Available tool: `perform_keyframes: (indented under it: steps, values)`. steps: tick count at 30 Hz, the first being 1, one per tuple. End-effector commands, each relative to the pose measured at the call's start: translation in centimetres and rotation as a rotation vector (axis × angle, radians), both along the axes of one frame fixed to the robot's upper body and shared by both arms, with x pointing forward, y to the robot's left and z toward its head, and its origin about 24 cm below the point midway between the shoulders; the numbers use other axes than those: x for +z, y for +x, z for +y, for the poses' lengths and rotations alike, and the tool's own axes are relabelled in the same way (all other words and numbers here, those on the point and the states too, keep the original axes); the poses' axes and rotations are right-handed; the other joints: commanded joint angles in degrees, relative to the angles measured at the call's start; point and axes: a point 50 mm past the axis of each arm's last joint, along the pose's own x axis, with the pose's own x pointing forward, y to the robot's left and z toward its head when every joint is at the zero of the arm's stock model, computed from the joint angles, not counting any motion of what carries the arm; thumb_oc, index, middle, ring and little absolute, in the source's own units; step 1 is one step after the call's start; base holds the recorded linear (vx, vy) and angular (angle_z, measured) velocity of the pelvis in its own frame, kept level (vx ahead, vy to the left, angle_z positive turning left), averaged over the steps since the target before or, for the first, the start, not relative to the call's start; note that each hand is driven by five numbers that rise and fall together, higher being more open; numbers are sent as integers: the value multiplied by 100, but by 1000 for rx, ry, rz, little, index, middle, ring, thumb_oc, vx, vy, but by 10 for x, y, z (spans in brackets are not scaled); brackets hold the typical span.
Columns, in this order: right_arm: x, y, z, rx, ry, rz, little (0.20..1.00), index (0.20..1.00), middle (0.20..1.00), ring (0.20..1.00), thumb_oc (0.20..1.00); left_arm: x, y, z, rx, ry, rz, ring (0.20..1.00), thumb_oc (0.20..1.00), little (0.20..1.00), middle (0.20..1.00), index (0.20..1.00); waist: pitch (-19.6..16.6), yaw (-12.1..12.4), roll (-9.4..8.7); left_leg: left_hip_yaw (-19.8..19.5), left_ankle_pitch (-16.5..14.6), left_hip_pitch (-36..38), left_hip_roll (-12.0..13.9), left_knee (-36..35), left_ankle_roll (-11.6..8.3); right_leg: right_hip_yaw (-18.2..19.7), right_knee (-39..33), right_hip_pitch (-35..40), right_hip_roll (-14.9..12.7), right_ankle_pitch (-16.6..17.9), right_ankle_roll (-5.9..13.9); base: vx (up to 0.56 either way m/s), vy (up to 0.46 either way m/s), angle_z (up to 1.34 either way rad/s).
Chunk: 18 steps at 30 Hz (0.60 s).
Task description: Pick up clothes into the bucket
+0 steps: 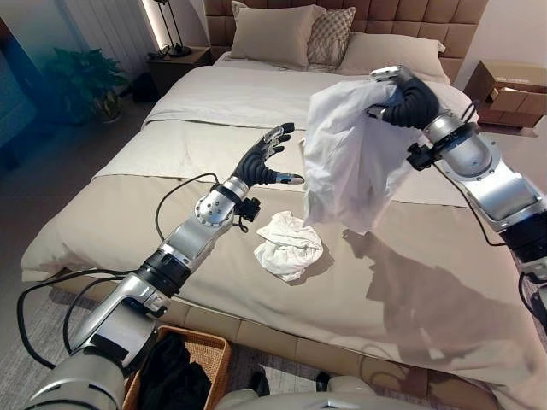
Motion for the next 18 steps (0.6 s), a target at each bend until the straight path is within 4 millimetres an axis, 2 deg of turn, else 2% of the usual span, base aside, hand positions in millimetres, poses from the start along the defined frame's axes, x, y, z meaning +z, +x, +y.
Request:
perform_keyframes:
  steps: [1,4,6,8,11,12,13,18]
  values:
    - [18,-13,14,112,65,-93,200,200,200,200,200,3,9,-14,-16,-24,5,1000,1000,1000,1000,1000,-479,72,-321,-257,-648,-34,-187,494,80,-226,-667,235,-353,662,402,8,10,5]
    - [17,-16,19,144,73,-92,200,200,200,200,200,1,9,-18,-13,-41,14,1000,1000,1000,1000,1000,-488,70,-319,-271,-644,-18,-188,480,86,-246,-676,254,-367,664,400,3,4,3]
    - [16,-22,31,201,83,-94,200,200,200,200,200,0,9,-26,-25,-97,47,1000,1000,1000,1000,1000,-490,70,-322,-294,-630,-18,-200,471,92,-264,-672,254,-379,669,392,0,0,0]
    - [15,-24,35,227,84,-87,200,200,200,200,200,4,6,-33,-79,-119,56,1000,1000,1000,1000,1000,-483,63,-313,-317,-615,-23,-211,467,93,-277,-674,258,-385,679,390,-8,3,4]
    - [15,-29,39,272,80,-75,200,200,200,200,200,18,-2,-42,-253,-110,88,1000,1000,1000,1000,1000,-499,34,-267,-353,-571,-37,-212,435,67,-327,-713,272,-387,704,391,-13,11,8]
    - [16,-29,39,271,81,-75,200,200,200,200,200,18,-2,-42,-253,-110,88,1000,1000,1000,1000,1000,-496,32,-271,-356,-571,-37,-213,435,67,-330,-714,274,-388,704,391,-13,14,7]
    - [15,-31,40,287,77,-66,200,200,200,200,200,21,-6,-45,-344,-80,129,1000,1000,1000,1000,1000,-512,14,-247,-368,-541,-39,-215,401,53,-359,-734,278,-394,727,395,-5,9,7]
    - [13,-32,43,312,59,-51,200,200,200,200,200,27,-13,-43,-438,-21,180,1000,1000,1000,1000,1000,-526,2,-218,-399,-479,-40,-221,339,23,-442,-771,294,-420,764,412,-1,10,14]
